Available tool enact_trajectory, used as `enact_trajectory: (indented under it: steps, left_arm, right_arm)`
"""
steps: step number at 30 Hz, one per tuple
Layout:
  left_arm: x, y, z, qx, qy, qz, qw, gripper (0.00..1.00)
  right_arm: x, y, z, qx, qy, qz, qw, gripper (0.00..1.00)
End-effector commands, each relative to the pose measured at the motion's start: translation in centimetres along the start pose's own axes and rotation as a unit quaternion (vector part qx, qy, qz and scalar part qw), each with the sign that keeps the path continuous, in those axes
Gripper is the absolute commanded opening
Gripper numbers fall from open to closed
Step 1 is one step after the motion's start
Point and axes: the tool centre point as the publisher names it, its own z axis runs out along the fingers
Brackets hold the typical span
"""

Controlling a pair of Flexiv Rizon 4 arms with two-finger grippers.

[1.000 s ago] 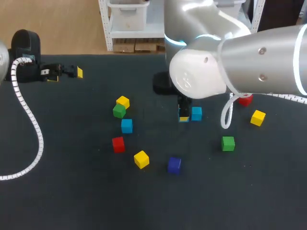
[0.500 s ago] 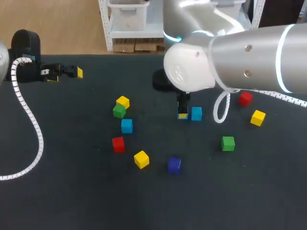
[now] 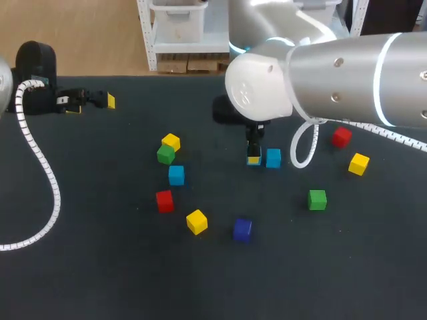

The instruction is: Place the blue cubes, place green cubes on the blue cubes, place the yellow cubes on the green cubes, then place the red cubes on the yellow cubes, and place purple cube on the red cubes.

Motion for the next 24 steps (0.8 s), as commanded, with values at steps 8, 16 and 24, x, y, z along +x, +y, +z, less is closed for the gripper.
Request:
enact_trajectory:
  steps: [8,16,24]
  left_arm:
    - [0.13,0.25,-0.01,0.006,-0.003,0.001,1.0,1.0]
    - [0.13,0.25,-0.01,0.006,-0.003,0.001,1.0,1.0]
    - [0.13,0.25,-0.01,0.006,-0.003,0.001,1.0,1.0]
  right_arm:
    - [0.37,-0.06,0.17,-0.001,-0.001,0.0,1.0,0.17]
    - [0.46,0.08,0.28,-0.003,0.0,-0.002,1.0,0.2]
    - [0.5,0.35,0.41,-0.005,0.002,-0.004,1.0,0.22]
